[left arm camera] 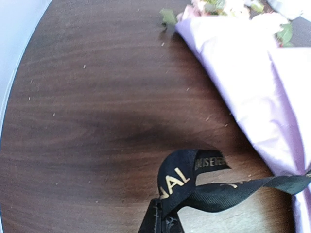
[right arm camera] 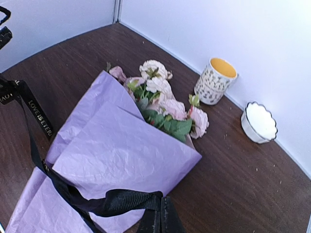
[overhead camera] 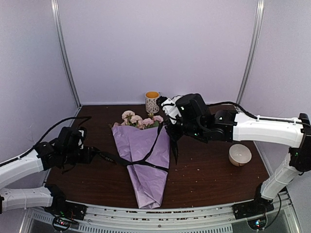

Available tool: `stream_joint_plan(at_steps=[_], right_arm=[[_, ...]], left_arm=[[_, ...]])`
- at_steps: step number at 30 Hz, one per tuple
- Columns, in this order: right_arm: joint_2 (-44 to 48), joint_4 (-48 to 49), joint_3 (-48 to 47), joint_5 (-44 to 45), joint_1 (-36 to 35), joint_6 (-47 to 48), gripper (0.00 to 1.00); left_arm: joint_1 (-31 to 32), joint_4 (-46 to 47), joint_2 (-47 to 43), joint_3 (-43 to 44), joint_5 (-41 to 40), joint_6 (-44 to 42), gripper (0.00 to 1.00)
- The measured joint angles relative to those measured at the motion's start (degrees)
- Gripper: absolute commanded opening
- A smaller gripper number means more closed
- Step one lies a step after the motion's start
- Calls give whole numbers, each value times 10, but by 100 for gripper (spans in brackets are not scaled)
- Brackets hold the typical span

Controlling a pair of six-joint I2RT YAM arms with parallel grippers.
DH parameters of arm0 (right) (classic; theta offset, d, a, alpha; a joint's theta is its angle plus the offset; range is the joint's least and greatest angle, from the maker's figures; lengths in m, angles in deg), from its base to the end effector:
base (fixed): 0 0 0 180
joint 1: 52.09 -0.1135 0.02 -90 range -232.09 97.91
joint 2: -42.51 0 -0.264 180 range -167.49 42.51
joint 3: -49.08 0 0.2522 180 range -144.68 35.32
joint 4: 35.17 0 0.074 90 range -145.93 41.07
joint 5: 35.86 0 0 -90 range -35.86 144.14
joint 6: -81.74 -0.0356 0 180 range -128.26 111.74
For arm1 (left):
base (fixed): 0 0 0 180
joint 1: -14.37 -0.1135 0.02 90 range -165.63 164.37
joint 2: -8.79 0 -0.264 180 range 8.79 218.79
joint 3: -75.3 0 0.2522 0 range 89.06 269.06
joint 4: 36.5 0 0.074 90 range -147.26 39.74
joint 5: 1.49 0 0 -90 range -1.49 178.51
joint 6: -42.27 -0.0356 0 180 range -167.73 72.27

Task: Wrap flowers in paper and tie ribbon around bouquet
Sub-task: Tie the ribbon around the folded bouquet.

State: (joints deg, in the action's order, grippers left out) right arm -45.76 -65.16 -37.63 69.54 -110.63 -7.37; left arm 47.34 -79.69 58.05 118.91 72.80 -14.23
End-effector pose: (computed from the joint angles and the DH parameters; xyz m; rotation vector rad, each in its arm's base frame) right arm 0.1941 0.2991 0.3138 -0.9072 1.9114 0.3192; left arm 0.1478 -0.0844 0.2072 -0.1348 2.3886 -0.2160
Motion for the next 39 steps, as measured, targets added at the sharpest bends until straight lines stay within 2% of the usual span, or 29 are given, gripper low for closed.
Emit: stream_joint_plan(at_steps=[14,25,30,33,35,37,39], right_arm=[[-30,43,-89,12,-76,108,0],[-113,57,-159,-8,-80,114,0],[-174,75,-254,-20,-80,111,0],[-190,83,-284,-26,-76,93,0],[-176,98,-256,-33,-65,67,0],[-116,130,-142,-45,-25,24,0],[-39,139,-12,-46,60,-16,0]], left_arm=[[12,30,59,19,33,0,0],[70,65,104,37,41,12,0],[74,88,150,90,39,11,0],[71,115,147,96,33,14,0],[56,134,136,75,37,27,0],[12,150,110,22,39,47,0],[-35,144,77,-45,33,72,0]])
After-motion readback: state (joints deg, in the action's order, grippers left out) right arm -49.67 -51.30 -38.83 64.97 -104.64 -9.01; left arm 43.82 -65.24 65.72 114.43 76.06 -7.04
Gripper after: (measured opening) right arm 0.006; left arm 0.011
